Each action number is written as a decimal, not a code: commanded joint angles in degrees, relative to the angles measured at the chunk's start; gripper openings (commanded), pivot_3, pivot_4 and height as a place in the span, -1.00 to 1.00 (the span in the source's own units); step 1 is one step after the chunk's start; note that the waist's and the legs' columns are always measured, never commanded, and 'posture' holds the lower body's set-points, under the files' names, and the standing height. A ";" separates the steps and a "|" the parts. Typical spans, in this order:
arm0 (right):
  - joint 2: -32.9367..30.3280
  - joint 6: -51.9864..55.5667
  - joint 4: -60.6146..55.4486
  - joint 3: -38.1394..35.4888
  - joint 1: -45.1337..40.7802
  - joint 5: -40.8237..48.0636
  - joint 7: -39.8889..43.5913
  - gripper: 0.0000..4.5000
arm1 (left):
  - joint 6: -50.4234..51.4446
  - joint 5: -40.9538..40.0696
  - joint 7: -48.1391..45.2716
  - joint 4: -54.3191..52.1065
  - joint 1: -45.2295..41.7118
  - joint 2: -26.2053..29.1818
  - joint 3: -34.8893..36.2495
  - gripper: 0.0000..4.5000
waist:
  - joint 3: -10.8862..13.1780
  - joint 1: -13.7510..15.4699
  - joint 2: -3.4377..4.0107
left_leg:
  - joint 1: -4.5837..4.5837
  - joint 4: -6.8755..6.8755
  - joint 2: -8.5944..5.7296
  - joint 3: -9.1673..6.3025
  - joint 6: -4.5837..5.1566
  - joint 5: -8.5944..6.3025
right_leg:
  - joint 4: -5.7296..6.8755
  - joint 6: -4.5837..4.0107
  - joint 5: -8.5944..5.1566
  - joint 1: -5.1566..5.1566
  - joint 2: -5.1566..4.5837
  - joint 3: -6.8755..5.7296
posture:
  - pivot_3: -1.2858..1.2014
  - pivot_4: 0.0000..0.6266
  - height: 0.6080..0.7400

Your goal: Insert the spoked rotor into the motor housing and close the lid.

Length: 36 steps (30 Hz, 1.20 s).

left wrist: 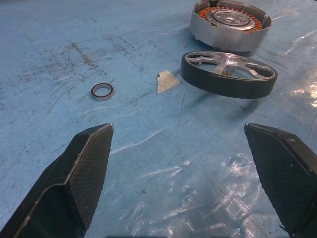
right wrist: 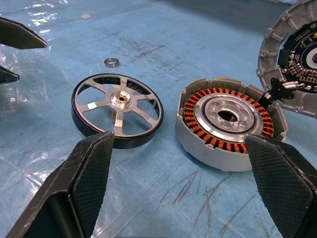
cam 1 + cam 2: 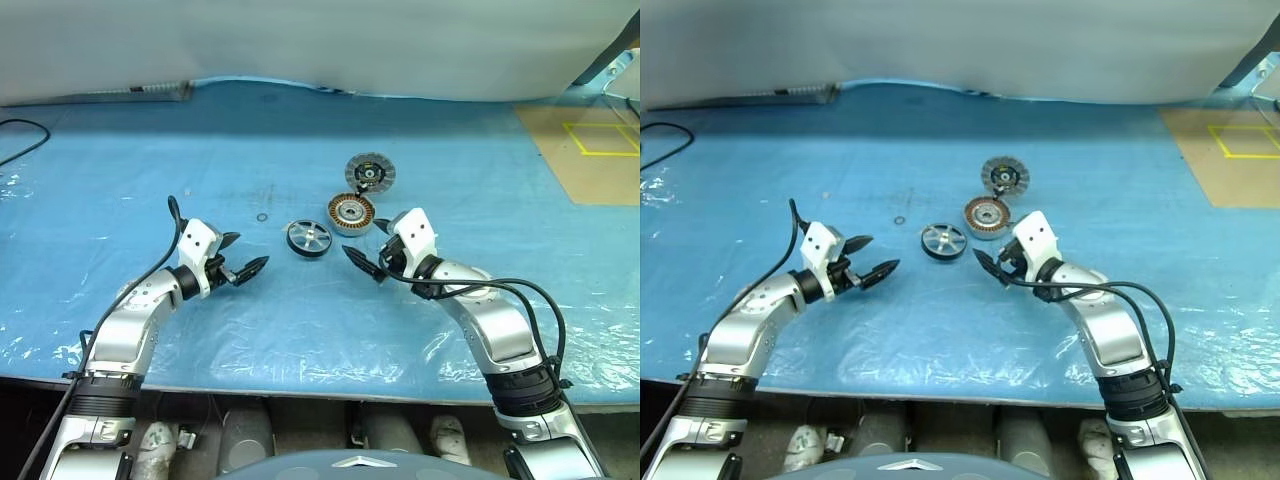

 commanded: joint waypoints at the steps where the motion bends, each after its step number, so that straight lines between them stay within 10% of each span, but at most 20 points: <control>1: 0.05 -1.26 -0.24 -0.01 -1.53 -0.27 0.36 0.98 | -1.11 -0.29 -0.34 -0.92 0.09 0.46 0.72 1.00 | 0.00 -0.01 0.00 | 0.00 0.00 0.00 0.00 0.00 0.00 | 0.00 0.00 0.00 0.00 0.00 0.00 | 0.03 -0.52 1.00; 21: -4.22 1.13 1.97 1.41 -7.12 -1.84 5.18 0.98 | -2.81 0.66 0.22 -2.94 0.75 0.03 0.07 1.00 | 0.00 -0.08 0.00 | 0.00 0.08 0.01 0.00 0.00 0.00 | 0.05 -0.01 0.01 0.02 0.00 0.00 | 0.03 -0.52 1.00; 36: -4.07 -2.72 25.56 10.74 -25.21 -11.29 10.91 0.98 | -11.12 0.59 0.57 -0.95 2.52 -4.70 -0.23 1.00 | 0.00 -0.15 0.00 | -0.04 0.46 0.09 0.00 0.02 0.00 | 0.31 -0.08 0.03 0.01 0.01 -0.01 | 0.03 -0.52 1.00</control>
